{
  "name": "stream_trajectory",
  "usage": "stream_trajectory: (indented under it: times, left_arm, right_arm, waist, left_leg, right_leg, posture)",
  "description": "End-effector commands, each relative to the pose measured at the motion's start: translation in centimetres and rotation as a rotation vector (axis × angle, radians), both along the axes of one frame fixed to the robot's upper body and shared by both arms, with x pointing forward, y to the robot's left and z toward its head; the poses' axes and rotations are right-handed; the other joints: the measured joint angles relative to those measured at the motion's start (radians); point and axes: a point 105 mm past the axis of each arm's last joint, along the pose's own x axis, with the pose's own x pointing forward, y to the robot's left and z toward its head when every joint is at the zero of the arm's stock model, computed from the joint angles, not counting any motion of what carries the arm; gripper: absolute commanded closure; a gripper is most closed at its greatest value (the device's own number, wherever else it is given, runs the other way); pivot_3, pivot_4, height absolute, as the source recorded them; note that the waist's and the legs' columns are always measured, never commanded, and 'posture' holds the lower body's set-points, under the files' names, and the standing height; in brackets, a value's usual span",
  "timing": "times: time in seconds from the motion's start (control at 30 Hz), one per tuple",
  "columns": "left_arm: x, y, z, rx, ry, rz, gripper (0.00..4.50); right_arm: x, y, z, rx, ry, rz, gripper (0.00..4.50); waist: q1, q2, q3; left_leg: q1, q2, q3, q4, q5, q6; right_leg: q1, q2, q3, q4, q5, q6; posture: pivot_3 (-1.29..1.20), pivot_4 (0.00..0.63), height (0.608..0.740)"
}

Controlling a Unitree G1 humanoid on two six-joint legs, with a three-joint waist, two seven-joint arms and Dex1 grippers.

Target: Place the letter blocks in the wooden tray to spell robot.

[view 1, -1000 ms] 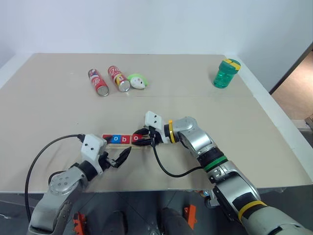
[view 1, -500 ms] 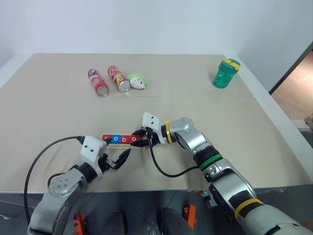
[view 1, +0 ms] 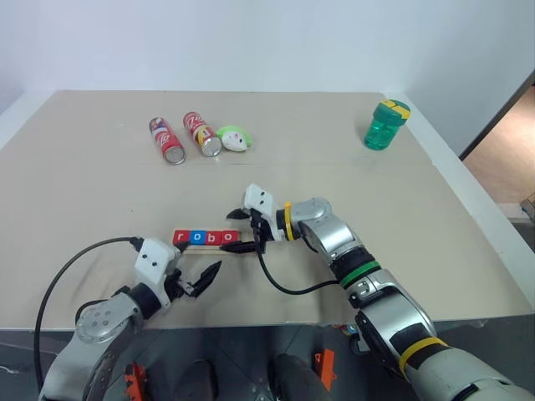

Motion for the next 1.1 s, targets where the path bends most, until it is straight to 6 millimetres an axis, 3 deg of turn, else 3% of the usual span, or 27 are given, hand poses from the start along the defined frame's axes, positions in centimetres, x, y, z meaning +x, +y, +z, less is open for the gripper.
stream_trajectory:
  times: [0.03,0.17,0.33,0.47,0.67,0.83,1.1]
  left_arm:
    - [-1.0,0.0,1.9,0.011,-0.076,-0.086,0.0]
    - [-1.9,0.0,2.2,0.026,-0.067,-0.184,0.0]
    - [-3.0,-0.4,3.0,0.021,-0.047,-0.315,0.0]
    - [-3.9,-1.4,3.4,0.049,-0.025,-0.454,0.0]
    - [-4.2,-2.7,3.6,0.088,-0.016,-0.585,0.0]
    - [-3.8,-3.1,3.5,0.09,-0.018,-0.601,0.0]
    - [-3.4,-3.1,3.2,0.097,-0.03,-0.576,0.0]
  right_arm:
    - [1.1,-1.1,3.9,0.135,-0.038,-0.094,0.01]
    - [2.0,-4.3,5.2,0.217,-0.053,-0.259,0.01]
    - [1.1,-10.2,5.4,0.216,-0.134,-0.451,0.01]
    - [-3.1,-14.9,3.6,0.099,-0.132,-0.474,0.01]
    - [-7.4,-18.8,1.7,-0.062,0.001,-0.45,0.01]
    - [-7.8,-19.9,0.5,-0.18,0.017,-0.434,0.01]
    - [-6.2,-20.1,-1.5,-0.189,0.008,-0.489,0.01]
  waist:
    - [0.0,0.0,0.0]
    - [0.002,0.0,0.0]
    - [0.007,0.0,0.0]
    - [0.014,0.0,0.0]
    - [0.01,0.001,0.001]
    - [0.001,0.0,0.001]
    - [0.002,-0.001,0.002]
  left_leg:
    - [0.0,0.0,0.0,0.0,0.0,0.0]
    - [-0.002,0.0,0.0,0.0,0.0,0.0]
    - [-0.004,-0.003,-0.001,0.0,0.0,-0.001]
    - [-0.006,-0.004,-0.001,-0.001,-0.001,-0.002]
    - [-0.001,-0.002,0.001,-0.001,-0.002,-0.002]
    - [0.005,-0.002,0.001,0.0,-0.002,-0.002]
    - [0.004,-0.003,0.001,0.001,-0.002,-0.002]
  right_leg:
    - [0.0,0.0,0.0,0.0,0.0,0.0]
    - [-0.001,0.0,-0.001,0.0,0.0,0.0]
    - [-0.002,-0.003,0.0,0.0,-0.002,0.001]
    - [-0.004,-0.003,0.0,-0.001,-0.008,0.009]
    - [-0.002,-0.001,0.002,0.0,-0.008,0.007]
    - [0.003,-0.001,0.003,0.0,-0.008,0.001]
    - [0.004,-0.001,0.004,0.0,-0.009,0.003]
  posture:
    - [0.0,0.15,0.739]
    - [0.0,0.15,0.739]
    - [0.0,0.15,0.739]
    - [0.0,0.15,0.739]
    - [0.0,0.15,0.739]
    - [0.0,0.15,0.739]
    - [0.0,0.15,0.739]
